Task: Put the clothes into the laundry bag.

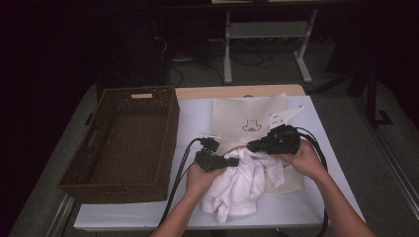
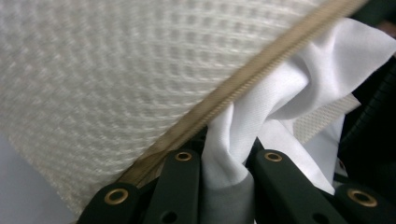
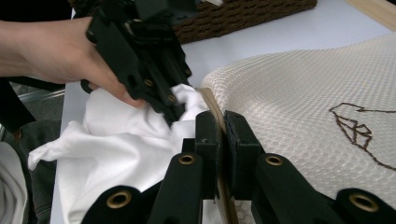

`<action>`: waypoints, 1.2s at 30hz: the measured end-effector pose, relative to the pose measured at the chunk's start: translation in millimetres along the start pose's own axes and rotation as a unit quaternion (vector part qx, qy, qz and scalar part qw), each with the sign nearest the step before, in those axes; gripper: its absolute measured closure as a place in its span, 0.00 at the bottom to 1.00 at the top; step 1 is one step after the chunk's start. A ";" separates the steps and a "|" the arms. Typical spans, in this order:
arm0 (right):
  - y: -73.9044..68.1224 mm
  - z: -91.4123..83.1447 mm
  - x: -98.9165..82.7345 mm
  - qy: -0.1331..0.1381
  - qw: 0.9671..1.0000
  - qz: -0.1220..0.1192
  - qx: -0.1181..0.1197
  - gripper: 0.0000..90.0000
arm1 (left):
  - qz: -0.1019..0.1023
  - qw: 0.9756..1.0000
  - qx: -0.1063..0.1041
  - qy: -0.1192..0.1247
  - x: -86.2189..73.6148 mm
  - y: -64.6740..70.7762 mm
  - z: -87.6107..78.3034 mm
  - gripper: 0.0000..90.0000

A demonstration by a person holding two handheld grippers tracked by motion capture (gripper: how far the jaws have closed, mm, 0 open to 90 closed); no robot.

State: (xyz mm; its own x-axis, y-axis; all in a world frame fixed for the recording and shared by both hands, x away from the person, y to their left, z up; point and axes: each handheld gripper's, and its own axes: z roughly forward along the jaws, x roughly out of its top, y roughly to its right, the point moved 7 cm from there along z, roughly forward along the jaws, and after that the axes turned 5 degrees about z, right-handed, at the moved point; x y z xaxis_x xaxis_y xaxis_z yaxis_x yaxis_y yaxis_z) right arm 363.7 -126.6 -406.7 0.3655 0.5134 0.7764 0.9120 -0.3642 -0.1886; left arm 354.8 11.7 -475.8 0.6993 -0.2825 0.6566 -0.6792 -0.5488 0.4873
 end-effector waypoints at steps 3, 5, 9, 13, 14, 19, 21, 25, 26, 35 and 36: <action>-2.3 4.2 -2.5 -0.004 1.000 0.000 0.003 0.94 | -0.007 1.000 0.008 -0.006 -2.2 -2.8 9.1 0.92; -2.9 8.4 -5.0 -0.006 1.000 0.005 0.007 0.94 | -0.014 1.000 0.020 -0.009 -3.0 -6.3 16.6 0.92; -4.8 12.1 -5.9 -0.003 1.000 0.005 0.015 0.94 | -0.028 0.999 0.020 -0.003 -1.1 -9.7 20.2 0.92; -4.6 11.5 -5.8 -0.007 1.000 0.003 0.015 0.94 | -0.021 1.000 0.021 -0.007 -1.6 -8.3 16.5 0.88; -0.8 9.9 -7.7 -0.007 1.000 0.011 0.011 0.94 | -0.014 1.000 0.020 -0.013 -2.0 -4.4 12.1 0.85; 6.9 4.4 -11.6 -0.004 1.000 0.022 0.005 0.94 | 0.017 0.999 0.028 -0.033 -3.3 5.0 -4.7 0.67; 8.6 2.3 -12.9 -0.006 1.000 0.023 -0.001 0.94 | 0.030 0.998 0.029 -0.041 -4.9 7.7 -15.0 0.55; 9.4 2.7 -12.0 -0.005 1.000 0.024 -0.004 0.94 | 0.034 0.997 0.020 -0.066 -10.5 9.7 -20.3 0.46; 9.3 3.3 -11.1 -0.005 1.000 0.020 -0.006 0.94 | 0.038 0.996 0.018 -0.084 -16.6 8.8 -20.2 0.44; 8.5 13.3 -10.8 -0.010 1.000 0.022 0.002 0.94 | 0.012 0.993 -0.050 -0.107 -28.9 16.5 5.8 0.75; 8.4 13.9 -10.7 -0.010 1.000 0.021 0.004 0.94 | 0.010 0.993 -0.057 -0.104 -28.3 17.9 8.6 0.77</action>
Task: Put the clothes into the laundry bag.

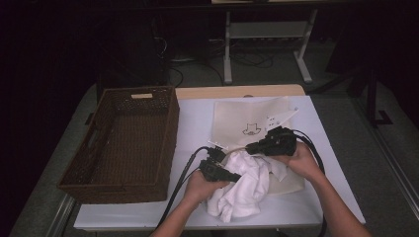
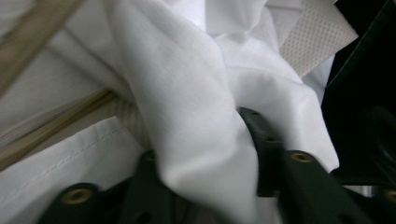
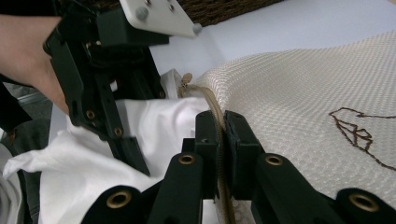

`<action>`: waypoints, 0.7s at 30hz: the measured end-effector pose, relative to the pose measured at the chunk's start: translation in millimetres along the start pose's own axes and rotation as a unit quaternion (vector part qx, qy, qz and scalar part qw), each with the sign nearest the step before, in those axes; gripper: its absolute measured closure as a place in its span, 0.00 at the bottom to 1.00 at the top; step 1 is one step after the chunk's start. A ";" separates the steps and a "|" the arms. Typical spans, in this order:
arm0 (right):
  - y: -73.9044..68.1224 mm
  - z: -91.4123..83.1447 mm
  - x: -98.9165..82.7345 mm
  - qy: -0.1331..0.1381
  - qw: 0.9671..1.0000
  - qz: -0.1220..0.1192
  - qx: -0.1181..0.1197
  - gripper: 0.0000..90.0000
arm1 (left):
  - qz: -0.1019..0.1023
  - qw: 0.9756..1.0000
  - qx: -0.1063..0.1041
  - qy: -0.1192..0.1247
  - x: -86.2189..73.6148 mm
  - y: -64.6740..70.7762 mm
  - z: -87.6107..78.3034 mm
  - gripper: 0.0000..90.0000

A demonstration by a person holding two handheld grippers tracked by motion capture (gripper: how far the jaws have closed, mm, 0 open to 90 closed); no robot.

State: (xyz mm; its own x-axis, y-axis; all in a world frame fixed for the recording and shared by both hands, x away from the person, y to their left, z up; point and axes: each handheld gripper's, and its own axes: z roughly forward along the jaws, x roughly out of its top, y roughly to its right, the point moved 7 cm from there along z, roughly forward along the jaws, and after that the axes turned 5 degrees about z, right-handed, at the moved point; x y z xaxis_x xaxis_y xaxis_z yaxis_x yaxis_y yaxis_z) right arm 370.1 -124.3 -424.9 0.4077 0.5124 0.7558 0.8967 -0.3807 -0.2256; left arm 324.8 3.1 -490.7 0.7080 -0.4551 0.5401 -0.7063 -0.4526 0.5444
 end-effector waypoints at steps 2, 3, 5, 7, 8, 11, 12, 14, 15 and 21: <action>-0.1 1.5 -0.3 -0.002 1.000 0.000 0.002 0.94 | -0.004 1.000 -0.009 0.013 3.6 3.8 7.9 0.80; -0.2 2.4 -0.8 -0.003 1.000 0.000 0.002 0.94 | -0.002 1.000 -0.008 0.017 4.9 5.1 9.4 0.83; -0.8 4.3 -1.8 -0.005 1.000 0.000 0.004 0.94 | 0.002 0.999 -0.007 0.032 8.5 8.2 11.0 0.88; -2.6 5.8 -2.5 -0.007 1.000 -0.002 0.005 0.94 | 0.006 0.999 -0.010 0.044 11.5 10.3 9.2 0.91; -3.9 5.9 -2.6 -0.009 1.000 -0.004 0.004 0.94 | 0.007 0.999 -0.012 0.051 13.3 11.3 7.3 0.91; -7.8 4.5 -1.6 -0.010 1.000 -0.012 0.004 0.94 | 0.005 0.998 -0.014 0.065 17.2 11.7 2.2 0.92; -9.0 3.8 -0.8 -0.009 1.000 -0.014 0.003 0.94 | 0.003 0.997 -0.009 0.073 20.8 10.5 -1.0 0.92; -12.0 2.7 1.2 -0.006 1.000 -0.016 0.006 0.94 | 0.005 0.997 -0.004 0.074 22.1 9.5 -1.0 0.92; -13.9 2.2 2.2 -0.003 1.000 -0.019 0.008 0.94 | 0.000 0.997 0.001 0.081 24.2 7.3 1.0 0.92; -17.1 1.4 1.1 -0.004 1.000 -0.021 0.008 0.94 | -0.010 0.996 0.021 0.086 25.6 -4.5 6.6 0.92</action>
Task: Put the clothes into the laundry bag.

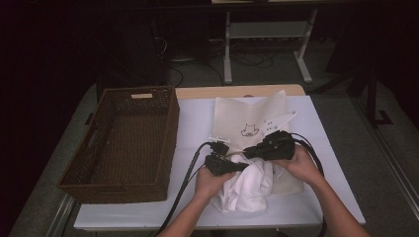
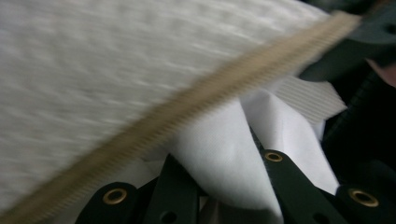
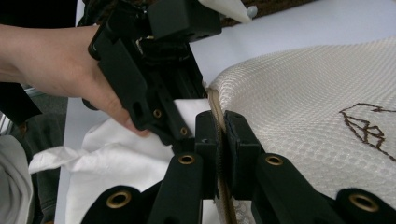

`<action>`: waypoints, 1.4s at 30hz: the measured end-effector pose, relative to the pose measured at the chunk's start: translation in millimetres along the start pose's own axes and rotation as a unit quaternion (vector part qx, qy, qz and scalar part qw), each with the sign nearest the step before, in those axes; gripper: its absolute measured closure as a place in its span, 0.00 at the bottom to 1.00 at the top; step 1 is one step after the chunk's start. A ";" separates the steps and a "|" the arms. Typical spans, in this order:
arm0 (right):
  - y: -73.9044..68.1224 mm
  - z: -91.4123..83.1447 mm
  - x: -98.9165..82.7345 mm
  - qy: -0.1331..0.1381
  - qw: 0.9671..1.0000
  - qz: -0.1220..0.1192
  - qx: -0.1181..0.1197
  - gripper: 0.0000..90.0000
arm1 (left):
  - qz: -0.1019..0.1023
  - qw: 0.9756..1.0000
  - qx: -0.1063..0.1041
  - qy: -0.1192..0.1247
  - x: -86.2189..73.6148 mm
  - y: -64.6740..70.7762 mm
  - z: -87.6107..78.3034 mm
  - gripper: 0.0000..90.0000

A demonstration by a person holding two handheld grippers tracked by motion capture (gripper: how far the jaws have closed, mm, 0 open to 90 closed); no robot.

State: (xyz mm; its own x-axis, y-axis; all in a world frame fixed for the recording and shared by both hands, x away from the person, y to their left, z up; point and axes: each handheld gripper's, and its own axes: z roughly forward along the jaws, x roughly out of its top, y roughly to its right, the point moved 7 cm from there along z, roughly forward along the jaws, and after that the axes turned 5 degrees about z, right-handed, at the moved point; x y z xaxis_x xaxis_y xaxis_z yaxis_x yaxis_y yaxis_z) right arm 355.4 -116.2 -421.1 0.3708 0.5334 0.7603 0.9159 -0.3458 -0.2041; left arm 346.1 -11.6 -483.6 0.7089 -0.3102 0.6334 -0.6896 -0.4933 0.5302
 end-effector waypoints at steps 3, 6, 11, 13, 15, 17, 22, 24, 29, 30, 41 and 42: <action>7.0 -0.7 -6.0 -0.006 1.000 0.009 -0.008 0.94 | 0.012 1.000 0.010 -0.007 -1.3 2.0 -4.6 0.87; 12.4 -3.5 -8.2 -0.002 1.000 0.017 -0.013 0.94 | 0.024 0.999 0.017 -0.020 -3.8 4.6 -12.3 0.75; 15.4 -6.9 -9.0 -0.001 1.000 0.020 -0.018 0.94 | 0.031 0.998 0.029 -0.036 -8.6 4.6 -25.8 0.55; 16.8 -7.7 -9.2 -0.001 1.000 0.022 -0.021 0.94 | 0.031 0.998 0.029 -0.046 -12.7 4.4 -32.1 0.49; 18.6 -7.5 -9.5 0.000 0.999 0.023 -0.022 0.94 | 0.036 0.998 0.027 -0.052 -16.5 5.6 -36.1 0.46; 19.6 -6.7 -9.5 0.000 0.999 0.025 -0.023 0.94 | 0.036 0.997 0.025 -0.065 -21.3 6.8 -37.3 0.46; 21.0 -3.7 -9.0 -0.001 0.999 0.026 -0.023 0.94 | 0.034 0.995 0.017 -0.090 -28.6 8.7 -29.4 0.53; 20.4 -2.5 -8.7 -0.003 0.999 0.026 -0.022 0.94 | 0.033 0.995 0.008 -0.097 -30.9 9.7 -21.8 0.60; 18.3 0.0 -7.1 0.001 1.000 0.024 -0.016 0.94 | 0.047 0.994 -0.003 -0.099 -30.6 14.5 -8.9 0.85; 18.3 0.0 -7.1 0.001 1.000 0.024 -0.016 0.94 | 0.049 0.994 -0.007 -0.094 -29.1 16.7 -6.8 0.85; 4.7 -1.3 0.6 0.009 1.000 0.007 -0.003 0.94 | 0.066 0.997 -0.013 -0.031 1.4 36.3 0.9 0.95; 4.0 -2.8 1.3 0.011 1.000 0.006 -0.004 0.94 | 0.067 0.997 -0.011 -0.029 2.5 35.2 1.1 0.95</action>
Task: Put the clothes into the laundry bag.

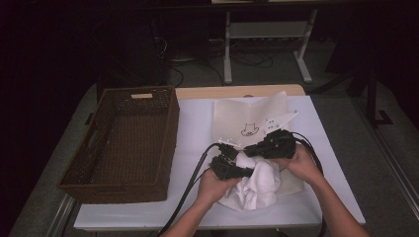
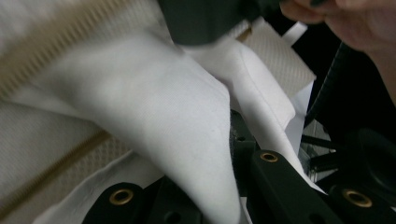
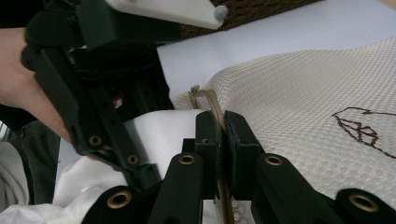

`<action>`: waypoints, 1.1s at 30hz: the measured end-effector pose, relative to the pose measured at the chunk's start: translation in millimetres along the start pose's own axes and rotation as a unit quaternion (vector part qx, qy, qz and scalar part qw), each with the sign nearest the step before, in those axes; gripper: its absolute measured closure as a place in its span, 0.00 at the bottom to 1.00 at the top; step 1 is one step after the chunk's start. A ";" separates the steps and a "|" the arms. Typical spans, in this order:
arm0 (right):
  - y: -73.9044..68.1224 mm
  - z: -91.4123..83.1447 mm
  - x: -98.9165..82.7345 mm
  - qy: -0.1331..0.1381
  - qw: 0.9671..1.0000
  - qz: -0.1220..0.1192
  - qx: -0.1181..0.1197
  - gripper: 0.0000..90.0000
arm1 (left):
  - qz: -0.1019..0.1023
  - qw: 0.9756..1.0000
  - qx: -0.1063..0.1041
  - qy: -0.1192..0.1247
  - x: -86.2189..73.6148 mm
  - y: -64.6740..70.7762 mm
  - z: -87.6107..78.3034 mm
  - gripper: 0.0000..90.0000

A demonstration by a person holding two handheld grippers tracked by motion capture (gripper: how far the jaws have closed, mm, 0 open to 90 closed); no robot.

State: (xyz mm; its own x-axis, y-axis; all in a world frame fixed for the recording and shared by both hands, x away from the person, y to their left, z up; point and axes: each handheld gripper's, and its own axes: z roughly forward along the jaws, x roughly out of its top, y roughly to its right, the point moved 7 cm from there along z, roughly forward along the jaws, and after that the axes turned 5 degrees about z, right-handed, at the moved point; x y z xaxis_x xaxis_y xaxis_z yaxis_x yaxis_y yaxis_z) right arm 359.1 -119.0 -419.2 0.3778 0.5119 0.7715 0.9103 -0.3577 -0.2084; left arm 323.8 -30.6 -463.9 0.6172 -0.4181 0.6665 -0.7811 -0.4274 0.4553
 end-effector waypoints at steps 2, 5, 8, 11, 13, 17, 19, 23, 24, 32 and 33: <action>-0.5 -3.5 0.3 0.003 1.000 0.000 -0.002 0.94 | -0.008 1.000 0.007 0.006 0.9 -5.5 0.9 0.95; -0.6 -5.6 -2.8 0.001 1.000 0.003 -0.005 0.94 | -0.019 0.999 0.022 0.014 0.4 -15.4 3.3 0.95; 0.9 -5.7 -6.1 -0.001 1.000 0.007 -0.005 0.94 | -0.027 0.999 0.029 0.009 -2.1 -23.2 5.1 0.93; 4.0 -5.9 -9.4 -0.002 1.000 0.011 -0.006 0.94 | -0.035 0.999 0.027 0.004 -3.7 -25.7 1.0 0.86; 5.2 -5.6 -9.4 -0.002 1.000 0.012 -0.007 0.94 | -0.034 0.999 0.026 -0.002 -4.5 -24.9 -2.7 0.80; 7.4 -5.2 -9.9 -0.004 1.000 0.013 -0.010 0.94 | -0.032 0.999 0.027 -0.009 -8.0 -22.9 -14.8 0.63; 7.9 -5.4 -10.6 -0.005 1.000 0.015 -0.012 0.94 | -0.033 0.999 0.029 -0.013 -11.1 -22.0 -22.4 0.54; 9.8 -5.2 -11.0 -0.005 1.000 0.015 -0.014 0.94 | -0.042 0.998 0.026 -0.024 -19.0 -22.0 -39.0 0.46; 10.5 -4.8 -10.8 -0.005 1.000 0.015 -0.016 0.94 | -0.042 0.999 0.023 -0.025 -20.6 -22.3 -41.4 0.46; 12.7 2.3 -10.5 -0.015 1.000 0.015 -0.018 0.94 | -0.052 0.997 -0.007 -0.057 -46.4 -17.8 -30.5 0.46; 12.0 3.5 -10.3 -0.017 1.000 0.015 -0.018 0.94 | -0.050 0.997 -0.013 -0.055 -48.0 -16.5 -25.1 0.47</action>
State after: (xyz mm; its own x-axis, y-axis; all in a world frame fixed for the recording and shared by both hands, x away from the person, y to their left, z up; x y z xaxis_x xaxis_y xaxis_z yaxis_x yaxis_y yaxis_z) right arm 366.8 -125.9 -431.7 0.4114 0.5266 0.7439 0.8918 -0.4011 -0.2092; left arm 304.7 16.6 -488.6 0.6977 -0.4599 0.5493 -0.7164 -0.4513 0.5321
